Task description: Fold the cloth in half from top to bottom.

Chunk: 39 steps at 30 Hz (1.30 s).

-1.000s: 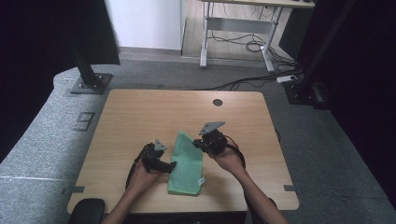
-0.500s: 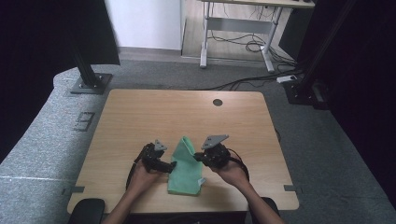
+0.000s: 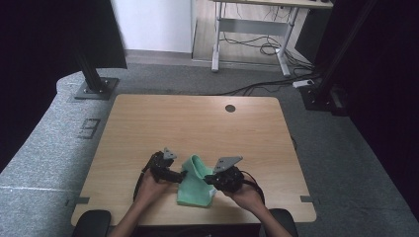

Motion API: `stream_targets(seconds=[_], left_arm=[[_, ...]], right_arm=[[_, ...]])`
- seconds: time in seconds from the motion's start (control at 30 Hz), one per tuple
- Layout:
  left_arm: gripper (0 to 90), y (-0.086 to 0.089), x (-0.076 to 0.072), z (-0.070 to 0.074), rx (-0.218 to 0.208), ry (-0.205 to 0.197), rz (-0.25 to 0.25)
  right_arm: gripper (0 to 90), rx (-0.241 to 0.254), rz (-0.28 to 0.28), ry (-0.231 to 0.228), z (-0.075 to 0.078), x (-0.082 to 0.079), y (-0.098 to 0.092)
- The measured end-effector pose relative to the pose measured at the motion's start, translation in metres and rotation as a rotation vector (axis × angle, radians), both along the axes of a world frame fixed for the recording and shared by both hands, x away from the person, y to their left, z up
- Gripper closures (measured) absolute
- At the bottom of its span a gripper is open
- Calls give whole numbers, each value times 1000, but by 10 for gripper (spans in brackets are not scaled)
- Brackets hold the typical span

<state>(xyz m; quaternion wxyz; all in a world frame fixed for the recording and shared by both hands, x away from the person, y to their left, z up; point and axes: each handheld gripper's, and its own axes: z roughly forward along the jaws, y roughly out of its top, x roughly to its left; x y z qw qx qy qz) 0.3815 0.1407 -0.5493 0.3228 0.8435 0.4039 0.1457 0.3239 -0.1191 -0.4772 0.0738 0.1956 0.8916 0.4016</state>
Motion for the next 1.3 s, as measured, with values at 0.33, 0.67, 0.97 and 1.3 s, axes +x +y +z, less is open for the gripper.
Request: stream_targets(seconds=[0.33,0.67,0.97,1.3], left_arm=[[0,0,0,0,-3,-2,7],[0,-1,0,0,-4,-2,8],[0,0,0,0,-3,-1,7],[0,0,2,0,-2,-2,2]], right_arm=[[844,-2,11,33,-15,-18,-3],[841,-8,10,70,-32,-27,-3],[832,-26,0,99,-45,-30,-2],[835,-62,-15,99,-57,-29,3]])
